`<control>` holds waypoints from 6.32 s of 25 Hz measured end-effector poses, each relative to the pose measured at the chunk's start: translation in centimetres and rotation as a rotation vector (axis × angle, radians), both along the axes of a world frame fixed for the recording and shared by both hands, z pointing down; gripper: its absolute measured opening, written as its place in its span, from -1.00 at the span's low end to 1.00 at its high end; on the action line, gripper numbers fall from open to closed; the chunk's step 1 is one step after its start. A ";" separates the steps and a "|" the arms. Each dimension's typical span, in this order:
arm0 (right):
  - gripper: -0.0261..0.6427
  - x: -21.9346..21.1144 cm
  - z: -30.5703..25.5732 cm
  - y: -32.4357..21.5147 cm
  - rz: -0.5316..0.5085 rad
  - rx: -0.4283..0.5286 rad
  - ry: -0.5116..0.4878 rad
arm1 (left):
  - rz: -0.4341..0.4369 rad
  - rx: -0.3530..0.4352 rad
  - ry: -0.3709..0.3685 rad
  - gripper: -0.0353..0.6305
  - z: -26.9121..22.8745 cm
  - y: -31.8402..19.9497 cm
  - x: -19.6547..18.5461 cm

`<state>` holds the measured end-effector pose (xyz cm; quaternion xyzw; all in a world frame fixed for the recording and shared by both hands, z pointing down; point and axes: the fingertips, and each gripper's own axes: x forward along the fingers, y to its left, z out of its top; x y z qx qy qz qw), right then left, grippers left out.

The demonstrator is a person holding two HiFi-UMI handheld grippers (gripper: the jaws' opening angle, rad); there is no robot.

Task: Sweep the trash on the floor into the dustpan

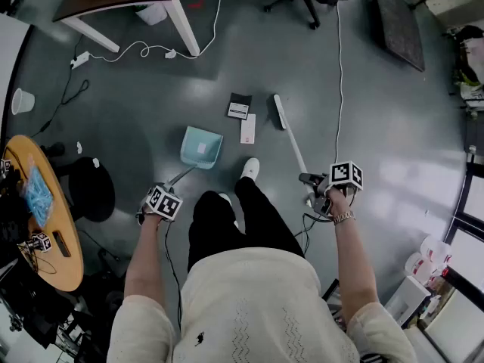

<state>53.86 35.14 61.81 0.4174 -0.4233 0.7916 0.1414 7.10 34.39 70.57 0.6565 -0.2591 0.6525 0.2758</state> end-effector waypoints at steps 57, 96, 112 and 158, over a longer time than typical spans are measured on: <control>-0.47 -10.3 -5.2 -9.2 -0.406 0.081 -0.045 | 0.294 0.019 0.061 -0.86 2.8 -6.4 -7.1; -0.47 -32.5 -3.3 3.9 -0.695 -0.147 -0.071 | 0.010 0.091 0.154 -0.86 4.7 -3.6 -12.0; -0.46 -39.8 -5.5 -25.1 -0.587 0.131 -0.084 | -0.297 0.281 0.145 -0.86 1.0 -14.6 -23.0; -0.47 -58.9 0.3 -52.7 -1.126 0.122 0.087 | -0.767 0.275 0.106 -0.86 1.6 -32.8 -36.3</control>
